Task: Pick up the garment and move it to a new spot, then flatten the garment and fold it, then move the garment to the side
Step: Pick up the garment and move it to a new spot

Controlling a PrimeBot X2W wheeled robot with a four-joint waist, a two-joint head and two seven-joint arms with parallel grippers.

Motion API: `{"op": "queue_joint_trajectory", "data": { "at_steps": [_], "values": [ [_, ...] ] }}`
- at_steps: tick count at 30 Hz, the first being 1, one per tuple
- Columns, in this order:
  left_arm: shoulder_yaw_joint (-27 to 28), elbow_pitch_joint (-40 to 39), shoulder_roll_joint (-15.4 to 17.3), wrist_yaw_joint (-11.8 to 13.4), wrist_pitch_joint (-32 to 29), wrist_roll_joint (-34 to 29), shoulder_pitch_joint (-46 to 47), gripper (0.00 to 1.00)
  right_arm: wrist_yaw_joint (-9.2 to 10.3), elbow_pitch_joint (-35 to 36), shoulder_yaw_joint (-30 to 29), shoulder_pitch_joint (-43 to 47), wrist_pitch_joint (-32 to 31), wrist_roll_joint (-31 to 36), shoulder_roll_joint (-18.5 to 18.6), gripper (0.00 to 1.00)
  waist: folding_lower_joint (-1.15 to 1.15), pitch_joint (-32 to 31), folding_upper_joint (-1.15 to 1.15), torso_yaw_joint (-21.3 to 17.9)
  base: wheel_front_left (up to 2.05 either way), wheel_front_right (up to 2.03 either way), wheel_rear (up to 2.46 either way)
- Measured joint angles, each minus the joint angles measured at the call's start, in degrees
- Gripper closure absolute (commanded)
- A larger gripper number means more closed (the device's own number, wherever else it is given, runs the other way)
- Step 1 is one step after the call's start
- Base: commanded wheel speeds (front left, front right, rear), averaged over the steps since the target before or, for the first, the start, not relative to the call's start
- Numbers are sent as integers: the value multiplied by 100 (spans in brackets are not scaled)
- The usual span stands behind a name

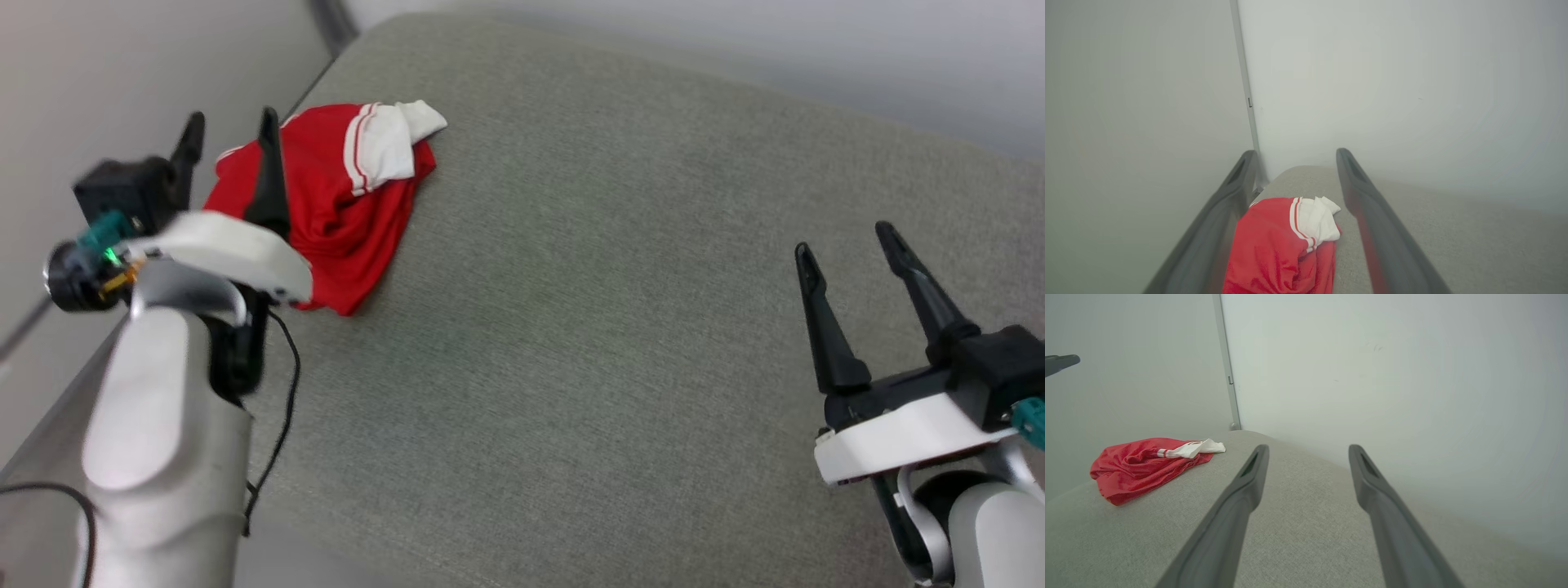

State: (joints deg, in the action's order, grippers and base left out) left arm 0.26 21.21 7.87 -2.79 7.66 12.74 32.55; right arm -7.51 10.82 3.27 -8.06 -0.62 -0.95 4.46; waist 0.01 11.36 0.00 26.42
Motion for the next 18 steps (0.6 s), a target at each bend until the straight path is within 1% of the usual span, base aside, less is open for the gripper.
{"op": "queue_joint_trajectory", "data": {
  "at_steps": [2, 3, 8, 11, 12, 13, 16, 18],
  "values": [
    [110, 172, 219, -77, -470, 167, 456, 0, 0, 89, 0, -148, -44, -9, 91, 0, 0, 205, 0, -148, 0, 0, 0],
    [186, 364, 455, -125, -1003, 278, 837, 0, 0, 178, -14, -249, -59, -19, 156, 0, 0, 415, 0, -303, 0, 0, 0],
    [359, 938, 1050, -203, -2624, 582, 1532, 0, 0, 333, -27, -467, -40, -53, 219, 0, 0, 951, 0, -709, 0, 0, 0],
    [481, 1306, 1378, -168, -3437, 714, 1731, 0, 0, 364, -40, -571, 13, -65, 215, 0, 0, 1262, 0, -947, 0, 0, 0],
    [560, 1540, 1514, -96, -3940, 797, 1800, 0, 0, 350, -49, -630, 63, -90, 209, 0, 0, 1445, 0, -1108, 0, 0, 0],
    [560, 1540, 1514, -96, -3940, 797, 1800, 0, 0, 350, -49, -630, 63, -90, 209, 0, 0, 1445, 0, -1108, 0, 0, 0],
    [639, 1802, 1606, 22, -4559, 940, 1797, 0, 0, 312, -63, -708, 133, -113, 192, 0, 1, 1679, 0, -1329, 0, 0, 0],
    [744, 1946, 1642, 86, -4858, 1072, 1784, 0, 0, 282, -76, -736, 165, -131, 187, 0, 1, 1811, 0, -1450, 0, 0, 0]
  ]
}}
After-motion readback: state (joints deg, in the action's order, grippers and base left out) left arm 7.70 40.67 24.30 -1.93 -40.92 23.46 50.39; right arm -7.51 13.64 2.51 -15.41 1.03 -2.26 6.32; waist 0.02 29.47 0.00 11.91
